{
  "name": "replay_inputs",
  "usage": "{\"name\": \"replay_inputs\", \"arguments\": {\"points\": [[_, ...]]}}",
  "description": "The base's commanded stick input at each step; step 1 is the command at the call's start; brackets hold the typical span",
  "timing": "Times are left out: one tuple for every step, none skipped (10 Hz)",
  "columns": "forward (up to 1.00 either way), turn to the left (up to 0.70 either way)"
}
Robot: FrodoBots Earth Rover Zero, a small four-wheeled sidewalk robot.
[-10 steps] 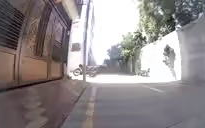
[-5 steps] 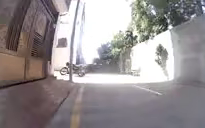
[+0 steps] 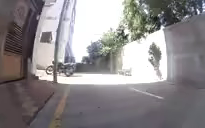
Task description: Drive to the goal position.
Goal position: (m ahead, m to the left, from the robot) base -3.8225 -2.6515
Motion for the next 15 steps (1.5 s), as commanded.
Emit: {"name": "replay_inputs", "arguments": {"points": [[1.00, 0.00], [1.00, 0.00], [1.00, 0.00], [1.00, 0.00], [1.00, 0.00], [1.00, 0.00], [1.00, 0.00], [0.45, 0.00], [0.00, 0.00], [0.00, 0.00], [0.00, 0.00], [0.00, -0.45], [0.00, -0.45], [0.00, -0.45], [0.00, -0.45]]}}
